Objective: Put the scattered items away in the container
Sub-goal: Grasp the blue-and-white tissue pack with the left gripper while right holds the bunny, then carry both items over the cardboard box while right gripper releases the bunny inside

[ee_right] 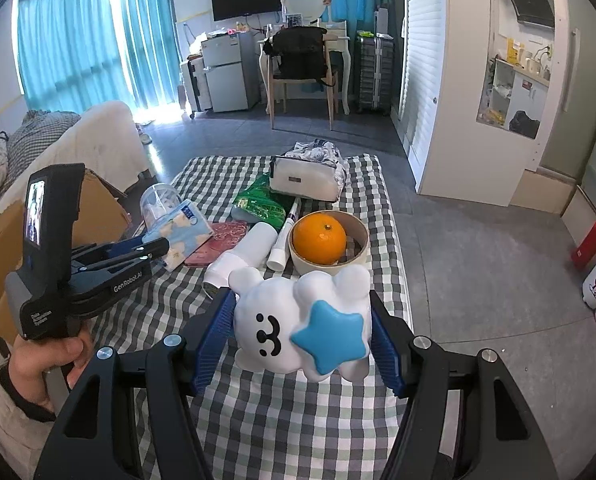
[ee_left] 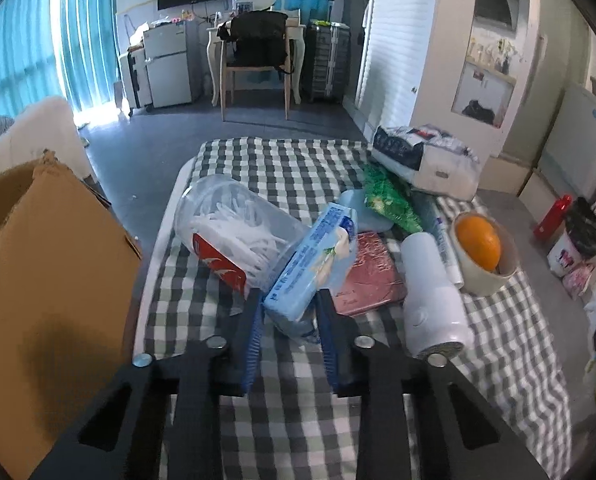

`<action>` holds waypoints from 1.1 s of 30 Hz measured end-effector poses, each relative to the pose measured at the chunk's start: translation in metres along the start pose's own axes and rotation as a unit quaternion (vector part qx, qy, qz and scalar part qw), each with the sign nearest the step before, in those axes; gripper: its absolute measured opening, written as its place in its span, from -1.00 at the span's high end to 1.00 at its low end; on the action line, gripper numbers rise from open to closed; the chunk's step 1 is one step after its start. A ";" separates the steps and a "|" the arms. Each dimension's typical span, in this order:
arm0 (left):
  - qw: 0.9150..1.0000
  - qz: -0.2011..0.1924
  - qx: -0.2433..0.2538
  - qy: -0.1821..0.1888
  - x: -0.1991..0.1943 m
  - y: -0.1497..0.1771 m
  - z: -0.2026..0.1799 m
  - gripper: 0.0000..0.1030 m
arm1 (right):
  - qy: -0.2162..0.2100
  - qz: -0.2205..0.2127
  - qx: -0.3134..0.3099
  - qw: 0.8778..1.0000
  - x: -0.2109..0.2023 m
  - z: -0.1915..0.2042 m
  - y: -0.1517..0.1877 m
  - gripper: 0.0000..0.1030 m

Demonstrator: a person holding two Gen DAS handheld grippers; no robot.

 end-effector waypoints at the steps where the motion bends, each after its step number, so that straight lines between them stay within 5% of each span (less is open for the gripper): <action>1: 1.000 -0.002 0.002 0.002 -0.001 -0.001 -0.002 0.59 | 0.000 0.000 0.000 1.000 0.000 0.000 0.000 -0.24; 14: 0.999 -0.044 -0.007 0.005 -0.046 -0.015 -0.015 0.65 | -0.006 -0.018 0.000 1.000 -0.018 0.005 -0.005 -0.24; 33: 0.983 -0.150 -0.063 -0.083 -0.234 -0.012 0.013 0.65 | -0.052 -0.086 -0.049 0.994 -0.098 0.069 -0.032 -0.24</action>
Point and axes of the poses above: each gripper's, at about its wrist camera, not at the fingertips, and x roughly the way its jaws point, z to its left, y to its underside, the point moved 8 cm from there along x, roughly the way its jaws point, and after that the axes turned 13 degrees about y, right-handed, at the moved point
